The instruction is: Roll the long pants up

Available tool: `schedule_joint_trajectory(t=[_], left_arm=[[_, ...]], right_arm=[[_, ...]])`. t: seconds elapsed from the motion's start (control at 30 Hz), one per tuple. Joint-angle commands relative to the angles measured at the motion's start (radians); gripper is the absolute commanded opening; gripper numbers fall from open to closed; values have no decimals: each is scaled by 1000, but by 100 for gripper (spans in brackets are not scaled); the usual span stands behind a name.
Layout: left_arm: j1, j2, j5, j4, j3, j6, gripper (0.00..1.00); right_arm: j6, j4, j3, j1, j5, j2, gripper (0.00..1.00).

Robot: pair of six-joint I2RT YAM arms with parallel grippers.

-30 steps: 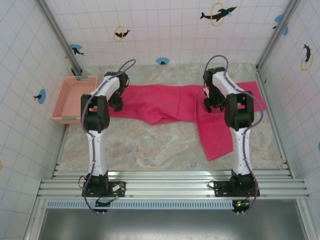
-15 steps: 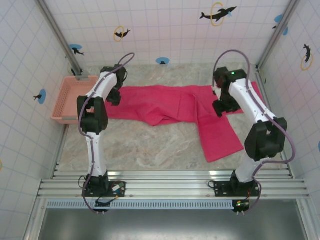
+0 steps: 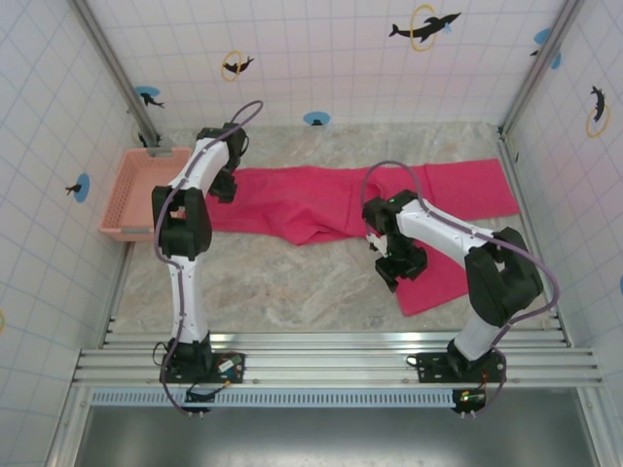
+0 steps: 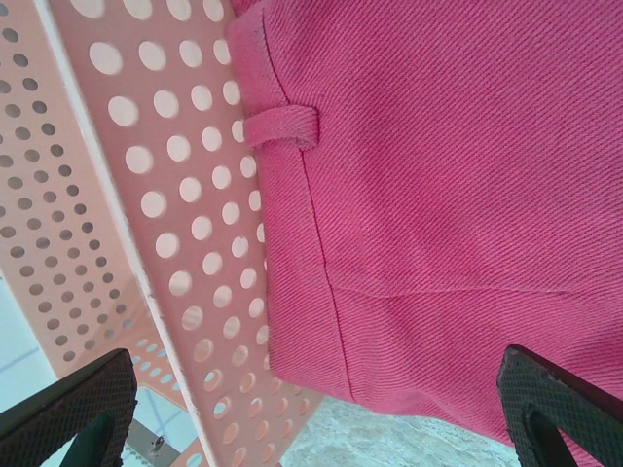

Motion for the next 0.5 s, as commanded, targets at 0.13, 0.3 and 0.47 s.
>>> schedule_joint_trajectory(t=[0.13,0.3,0.47], left_arm=[[5,6,3,-21,12,26,97],[5,7,8,-21,14,26,97],[5,8,16,-21,22,23,97]], right_arm=[[29,45,-52,13,48,81,58],[45,86,-74,21,50,132,54],[65,126,-114,24,66,160,34]])
